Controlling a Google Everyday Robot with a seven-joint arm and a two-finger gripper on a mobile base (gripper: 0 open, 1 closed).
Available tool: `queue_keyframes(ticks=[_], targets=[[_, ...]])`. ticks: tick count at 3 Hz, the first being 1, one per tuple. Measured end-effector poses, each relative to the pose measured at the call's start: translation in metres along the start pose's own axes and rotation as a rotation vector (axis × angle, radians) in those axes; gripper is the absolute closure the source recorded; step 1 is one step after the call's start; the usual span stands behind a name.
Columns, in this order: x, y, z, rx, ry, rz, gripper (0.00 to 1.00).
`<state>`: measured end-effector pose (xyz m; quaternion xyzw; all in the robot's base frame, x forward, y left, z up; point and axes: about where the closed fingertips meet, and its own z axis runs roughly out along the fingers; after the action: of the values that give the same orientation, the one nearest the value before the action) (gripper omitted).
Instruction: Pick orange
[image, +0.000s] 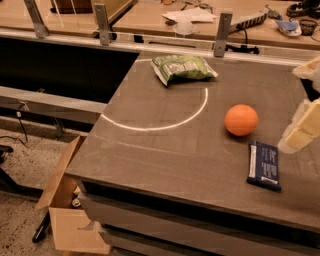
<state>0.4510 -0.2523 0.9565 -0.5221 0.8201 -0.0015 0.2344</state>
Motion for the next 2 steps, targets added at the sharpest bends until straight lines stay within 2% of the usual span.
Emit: queue_keyframes(ticks=[1, 2], targets=[[0.013, -0.028, 0.006, 0.079, -0.141, 0.117, 0.0], [0.014, -0.049, 0.032, 0.063, -0.328, 0.182, 0.0]])
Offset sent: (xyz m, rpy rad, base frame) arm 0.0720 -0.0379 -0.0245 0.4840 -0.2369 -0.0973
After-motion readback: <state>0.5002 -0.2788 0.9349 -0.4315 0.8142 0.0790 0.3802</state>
